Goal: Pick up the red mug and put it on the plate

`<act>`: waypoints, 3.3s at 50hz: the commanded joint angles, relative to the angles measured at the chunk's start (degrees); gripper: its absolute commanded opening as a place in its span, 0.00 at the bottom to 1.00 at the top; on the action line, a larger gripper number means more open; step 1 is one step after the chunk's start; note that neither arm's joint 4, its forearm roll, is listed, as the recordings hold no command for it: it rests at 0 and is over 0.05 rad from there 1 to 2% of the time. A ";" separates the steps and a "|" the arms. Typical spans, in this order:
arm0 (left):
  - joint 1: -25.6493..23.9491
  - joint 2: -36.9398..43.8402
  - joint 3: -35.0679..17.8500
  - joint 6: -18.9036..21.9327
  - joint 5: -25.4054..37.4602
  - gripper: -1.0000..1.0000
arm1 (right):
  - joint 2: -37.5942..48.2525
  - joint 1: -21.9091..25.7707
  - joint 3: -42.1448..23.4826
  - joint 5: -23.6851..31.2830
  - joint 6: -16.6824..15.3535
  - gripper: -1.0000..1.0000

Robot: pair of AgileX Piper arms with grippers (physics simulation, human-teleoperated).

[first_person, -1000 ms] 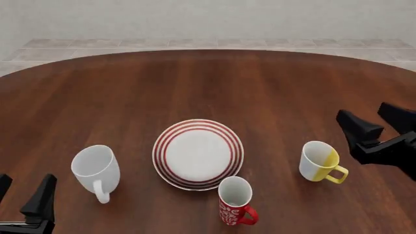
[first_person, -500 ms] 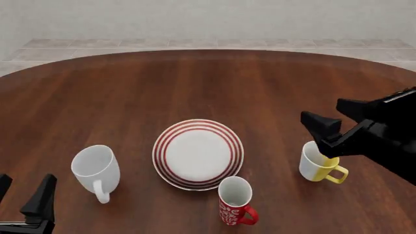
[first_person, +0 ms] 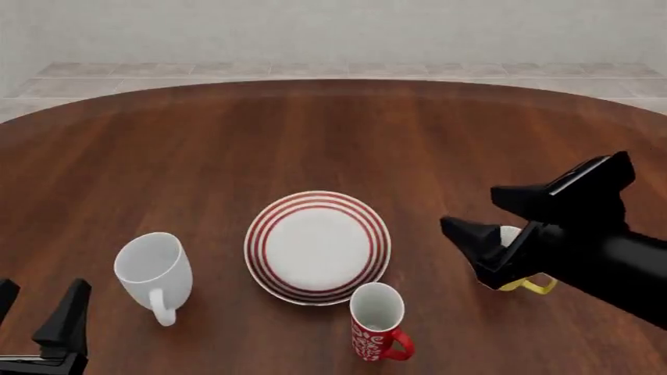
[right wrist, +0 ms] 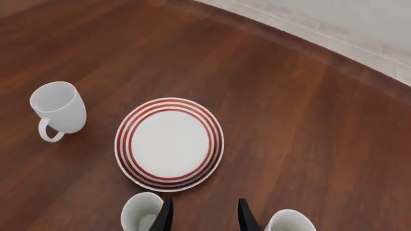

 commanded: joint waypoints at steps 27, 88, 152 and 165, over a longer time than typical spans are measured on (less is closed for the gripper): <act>0.00 0.00 0.00 -0.01 0.00 1.00 | 1.31 6.78 4.86 0.15 4.26 1.00; 0.01 0.00 0.00 0.00 0.00 1.00 | 5.89 14.17 11.32 -5.07 3.27 1.00; 0.01 0.01 0.00 -0.01 0.00 1.00 | 11.14 14.92 17.64 -13.03 9.55 1.00; 0.01 0.01 0.00 0.00 0.00 1.00 | 12.88 14.96 18.74 -15.29 10.19 1.00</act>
